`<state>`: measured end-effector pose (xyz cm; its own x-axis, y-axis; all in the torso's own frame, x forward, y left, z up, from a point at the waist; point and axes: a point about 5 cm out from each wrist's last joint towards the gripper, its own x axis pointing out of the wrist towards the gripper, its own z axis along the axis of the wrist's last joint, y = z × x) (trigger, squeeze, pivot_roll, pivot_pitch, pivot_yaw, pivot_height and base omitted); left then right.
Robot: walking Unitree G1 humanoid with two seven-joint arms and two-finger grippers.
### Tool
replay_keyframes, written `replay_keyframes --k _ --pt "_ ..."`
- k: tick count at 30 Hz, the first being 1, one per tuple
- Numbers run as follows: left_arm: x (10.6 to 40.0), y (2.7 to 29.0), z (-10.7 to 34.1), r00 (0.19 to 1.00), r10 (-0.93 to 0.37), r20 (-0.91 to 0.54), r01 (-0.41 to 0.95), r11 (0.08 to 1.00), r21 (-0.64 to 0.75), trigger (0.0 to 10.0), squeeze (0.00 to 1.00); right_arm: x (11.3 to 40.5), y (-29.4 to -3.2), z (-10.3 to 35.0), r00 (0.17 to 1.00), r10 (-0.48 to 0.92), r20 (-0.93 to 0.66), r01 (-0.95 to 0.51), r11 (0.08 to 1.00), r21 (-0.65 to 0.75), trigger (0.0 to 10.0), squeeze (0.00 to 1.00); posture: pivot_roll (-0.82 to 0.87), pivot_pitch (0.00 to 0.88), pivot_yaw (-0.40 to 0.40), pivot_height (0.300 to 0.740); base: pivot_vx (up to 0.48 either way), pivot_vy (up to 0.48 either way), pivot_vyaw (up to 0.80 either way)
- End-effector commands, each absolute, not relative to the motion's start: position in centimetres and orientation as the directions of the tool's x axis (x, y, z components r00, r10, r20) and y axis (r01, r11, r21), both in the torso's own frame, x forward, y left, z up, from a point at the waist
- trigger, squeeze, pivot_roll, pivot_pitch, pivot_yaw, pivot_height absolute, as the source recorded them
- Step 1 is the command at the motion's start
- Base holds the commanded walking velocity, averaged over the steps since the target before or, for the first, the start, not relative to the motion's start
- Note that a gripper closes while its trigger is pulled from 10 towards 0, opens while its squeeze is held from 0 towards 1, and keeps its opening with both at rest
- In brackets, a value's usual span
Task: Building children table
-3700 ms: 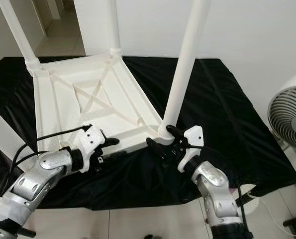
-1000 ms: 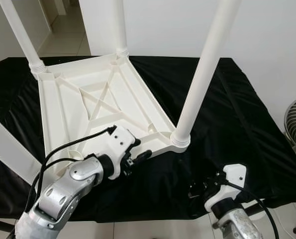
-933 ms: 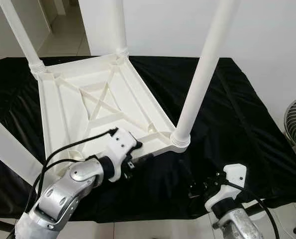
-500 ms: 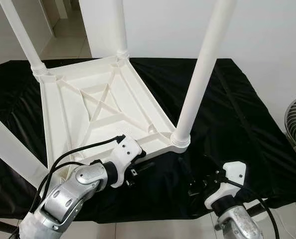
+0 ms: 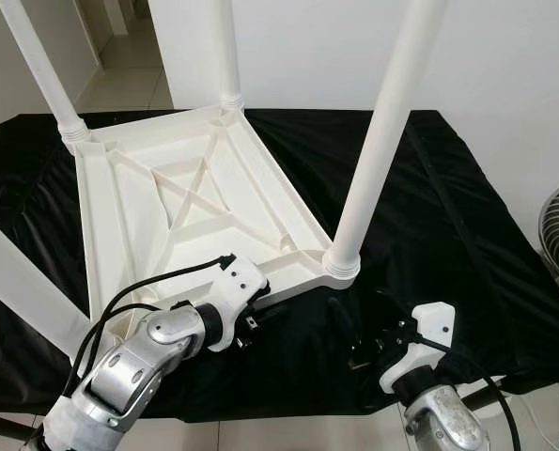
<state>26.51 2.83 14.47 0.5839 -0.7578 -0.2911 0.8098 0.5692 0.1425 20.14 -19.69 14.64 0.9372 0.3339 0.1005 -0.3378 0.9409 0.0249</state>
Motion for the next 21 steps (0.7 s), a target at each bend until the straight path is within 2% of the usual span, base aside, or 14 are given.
replay_keyframes --k 1,5,6,7,8,9,10,13,21 --pt "26.7 3.1 13.6 0.641 -0.696 -0.324 0.762 0.628 0.158 10.0 0.0 20.1 -19.7 14.2 0.937 0.341 0.073 -0.343 0.939 0.026 10.0 0.0 -0.11 0.119 0.025 0.74 0.0 0.0 0.0" --pt "26.7 2.6 12.8 0.699 -0.626 -0.346 0.699 0.701 0.143 10.0 0.0 20.3 -19.6 14.2 0.935 0.348 0.069 -0.35 0.937 0.023 10.0 0.0 -0.11 0.116 0.023 0.74 0.0 0.0 0.0" --pt "26.9 2.6 13.0 0.717 -0.61 -0.338 0.676 0.726 0.123 8.0 0.0 20.3 -19.6 14.1 0.935 0.348 0.069 -0.35 0.936 0.023 10.0 0.0 -0.1 0.113 0.019 0.74 0.0 0.0 0.0" --pt "26.9 2.6 13.0 0.717 -0.61 -0.338 0.676 0.726 0.123 8.0 0.0 20.3 -19.6 14.1 0.935 0.348 0.069 -0.35 0.936 0.023 10.0 0.0 -0.1 0.113 0.019 0.74 0.0 0.0 0.0" --pt "27.0 2.7 13.1 0.724 -0.603 -0.336 0.666 0.737 0.112 6.3 0.0 20.3 -19.6 14.1 0.935 0.348 0.068 -0.351 0.936 0.023 10.0 0.0 -0.1 0.113 0.019 0.74 0.0 0.0 0.0" --pt "27.0 2.7 13.1 0.727 -0.599 -0.336 0.661 0.743 0.106 6.3 0.0 20.3 -19.6 14.1 0.935 0.348 0.068 -0.351 0.936 0.023 10.0 0.0 -0.1 0.113 0.019 0.74 0.0 0.0 0.0" --pt "27.3 3.1 13.0 0.753 -0.568 -0.331 0.626 0.774 0.095 0.0 0.0 20.4 -19.5 14.1 0.933 0.352 0.069 -0.355 0.935 0.026 10.0 0.0 -0.1 0.11 0.012 0.74 0.0 0.0 0.0" --pt "27.8 3.7 12.8 0.797 -0.509 -0.326 0.558 0.826 0.075 0.0 0.0 20.5 -19.2 14.1 0.93 0.361 0.071 -0.364 0.931 0.031 10.0 0.0 -0.1 0.109 0.008 0.74 0.0 0.0 0.0" --pt "27.7 4.7 12.9 0.847 -0.427 -0.316 0.469 0.88 0.07 0.0 0.0 21.2 -18.9 14.2 0.918 0.391 0.071 -0.394 0.919 0.03 10.0 0.0 -0.07 0.111 -0.026 0.74 0.0 0.0 0.0"
